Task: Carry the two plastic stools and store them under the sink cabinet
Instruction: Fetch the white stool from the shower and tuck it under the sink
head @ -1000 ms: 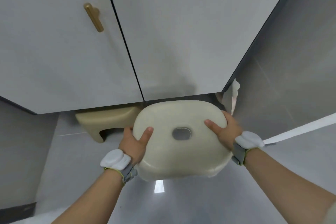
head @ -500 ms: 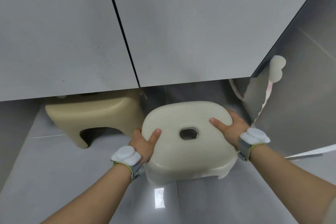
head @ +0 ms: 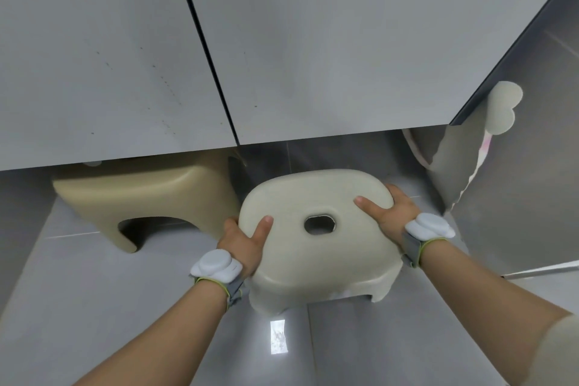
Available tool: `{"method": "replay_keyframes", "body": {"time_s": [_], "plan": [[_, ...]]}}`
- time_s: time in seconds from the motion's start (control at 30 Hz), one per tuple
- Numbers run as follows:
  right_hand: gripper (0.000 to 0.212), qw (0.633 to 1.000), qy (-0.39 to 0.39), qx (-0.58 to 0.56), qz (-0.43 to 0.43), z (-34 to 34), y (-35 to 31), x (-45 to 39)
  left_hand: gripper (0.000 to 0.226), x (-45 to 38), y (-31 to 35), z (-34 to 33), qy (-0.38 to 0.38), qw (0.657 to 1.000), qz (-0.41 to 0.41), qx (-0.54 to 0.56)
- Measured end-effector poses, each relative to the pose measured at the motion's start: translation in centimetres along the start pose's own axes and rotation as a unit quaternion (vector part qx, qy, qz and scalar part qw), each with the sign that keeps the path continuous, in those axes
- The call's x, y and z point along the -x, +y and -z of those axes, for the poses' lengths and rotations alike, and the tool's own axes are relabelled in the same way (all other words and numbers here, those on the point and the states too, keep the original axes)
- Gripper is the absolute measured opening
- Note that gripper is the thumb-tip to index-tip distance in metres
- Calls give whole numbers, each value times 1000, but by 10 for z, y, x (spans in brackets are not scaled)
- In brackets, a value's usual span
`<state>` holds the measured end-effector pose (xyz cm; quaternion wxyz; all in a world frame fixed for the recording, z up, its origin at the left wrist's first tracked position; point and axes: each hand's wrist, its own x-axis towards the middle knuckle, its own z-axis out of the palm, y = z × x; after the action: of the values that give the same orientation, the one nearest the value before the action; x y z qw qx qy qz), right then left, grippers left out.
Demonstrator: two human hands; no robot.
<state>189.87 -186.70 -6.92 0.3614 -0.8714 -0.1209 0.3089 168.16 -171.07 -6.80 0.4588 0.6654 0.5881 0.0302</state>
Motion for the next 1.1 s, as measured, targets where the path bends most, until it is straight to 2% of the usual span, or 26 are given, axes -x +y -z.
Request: {"method": "replay_keyframes", "body": {"time_s": [0.13,0.2,0.33,0.43,0.53,0.6,0.7,0.83,1.0,1.1], "plan": [[75,1000,11,-7,3,-1,1,-5,68,-3,-1,-5,11,1000,-4,-18],[77,1000,15,3,9,0,0,-5,67,-3,-1,-6,34,997,-30,-56],[77,992,37,87,88,1,-1,-2,67,3,0,-5,96,967,-190,-139],[71,985,51,103,131,4,1,3,79,11,-2,0,70,950,-264,-150],[71,983,42,106,142,8,11,14,88,25,-10,2,4,949,-272,-160],[76,981,25,118,150,4,20,26,98,30,-15,-1,-25,938,-269,-219],[81,981,21,117,154,-7,28,37,114,32,-15,-6,-31,916,-257,-306],[82,985,26,84,149,-9,25,35,124,31,-11,-9,-43,918,-246,-308],[82,985,26,77,154,-9,17,22,124,18,-2,-8,-34,922,-252,-292],[82,984,18,85,157,-11,6,9,117,7,5,-6,-24,926,-254,-279]]}}
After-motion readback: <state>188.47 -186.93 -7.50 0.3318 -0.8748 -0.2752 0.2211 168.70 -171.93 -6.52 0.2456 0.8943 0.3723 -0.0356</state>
